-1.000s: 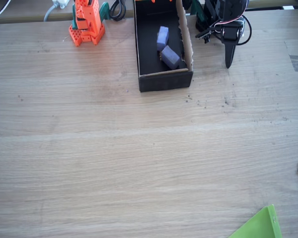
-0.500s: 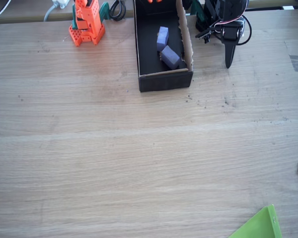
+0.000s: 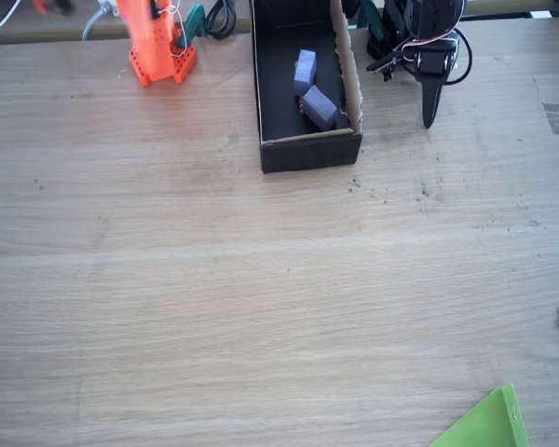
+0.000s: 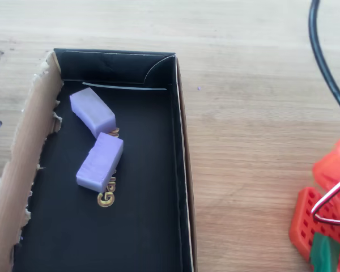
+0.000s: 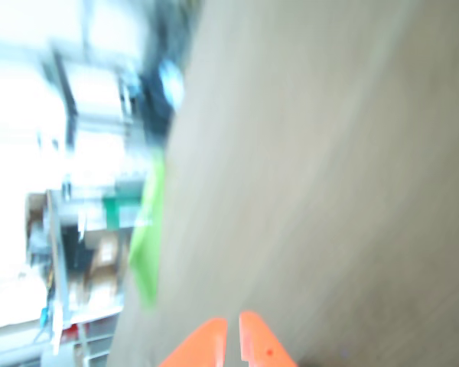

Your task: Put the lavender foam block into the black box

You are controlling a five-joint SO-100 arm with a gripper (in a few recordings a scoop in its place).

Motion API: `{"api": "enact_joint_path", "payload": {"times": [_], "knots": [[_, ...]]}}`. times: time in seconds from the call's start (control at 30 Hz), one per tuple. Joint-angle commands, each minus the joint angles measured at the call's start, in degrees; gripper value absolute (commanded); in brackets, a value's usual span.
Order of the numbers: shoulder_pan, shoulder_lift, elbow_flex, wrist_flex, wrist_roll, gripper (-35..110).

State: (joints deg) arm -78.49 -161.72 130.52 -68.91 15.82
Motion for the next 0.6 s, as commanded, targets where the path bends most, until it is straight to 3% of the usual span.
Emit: {"api": "enact_joint_path", "payload": {"times": [0.0,0.23,0.57], "knots": [[-5.9,-6.9,4.9,3.4,1.2,0],[-6.3,-12.3,13.8,3.8,2.9,0],[-3.8,-7.1,32.9,19.9,-2.4,0]]}}
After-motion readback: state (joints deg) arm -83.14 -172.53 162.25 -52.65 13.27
